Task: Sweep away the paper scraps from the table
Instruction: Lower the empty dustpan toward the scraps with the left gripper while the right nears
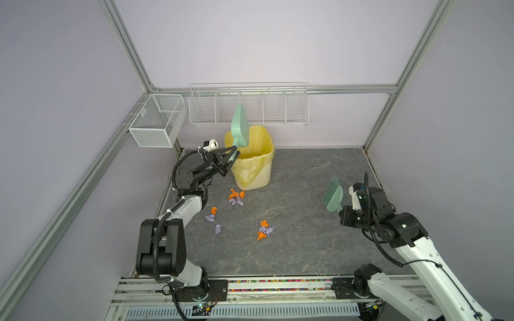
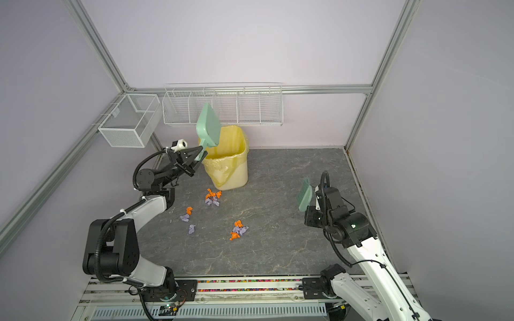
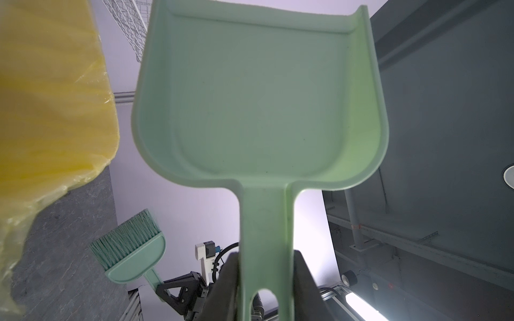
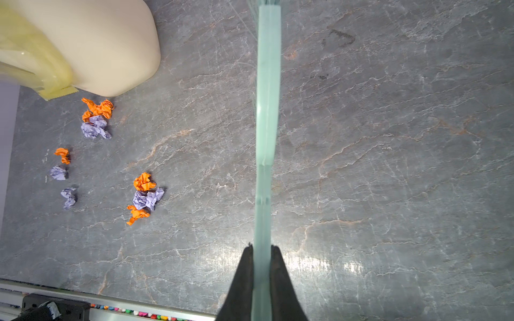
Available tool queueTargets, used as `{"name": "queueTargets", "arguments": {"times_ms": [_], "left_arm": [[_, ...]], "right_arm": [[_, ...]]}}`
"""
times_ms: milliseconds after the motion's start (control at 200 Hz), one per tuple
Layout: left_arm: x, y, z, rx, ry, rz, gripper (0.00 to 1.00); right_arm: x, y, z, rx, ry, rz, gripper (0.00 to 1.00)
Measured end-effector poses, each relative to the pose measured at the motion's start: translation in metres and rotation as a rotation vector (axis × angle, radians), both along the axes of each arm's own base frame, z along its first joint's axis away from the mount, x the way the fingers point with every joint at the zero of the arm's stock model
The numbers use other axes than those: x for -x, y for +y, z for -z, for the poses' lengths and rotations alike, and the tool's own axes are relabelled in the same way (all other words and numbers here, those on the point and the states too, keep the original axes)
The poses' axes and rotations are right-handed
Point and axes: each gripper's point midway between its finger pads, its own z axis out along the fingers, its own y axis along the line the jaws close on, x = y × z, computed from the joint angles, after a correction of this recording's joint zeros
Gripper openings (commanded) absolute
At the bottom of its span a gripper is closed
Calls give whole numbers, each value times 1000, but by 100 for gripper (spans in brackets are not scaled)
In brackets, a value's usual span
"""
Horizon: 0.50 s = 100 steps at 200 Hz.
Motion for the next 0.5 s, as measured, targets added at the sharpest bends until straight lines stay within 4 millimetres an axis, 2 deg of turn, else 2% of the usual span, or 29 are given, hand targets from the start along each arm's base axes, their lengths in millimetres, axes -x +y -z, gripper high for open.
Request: {"name": "queueTargets", "arguments": {"times_ms": [260, 500], "left_arm": [[13, -2, -7, -62, 18, -12, 0], [24, -16, 17, -277, 46, -44, 0]], "right_arm": [[-5, 12, -8, -46, -37, -35, 7], [-4, 27, -9, -59, -42, -94, 7]]}}
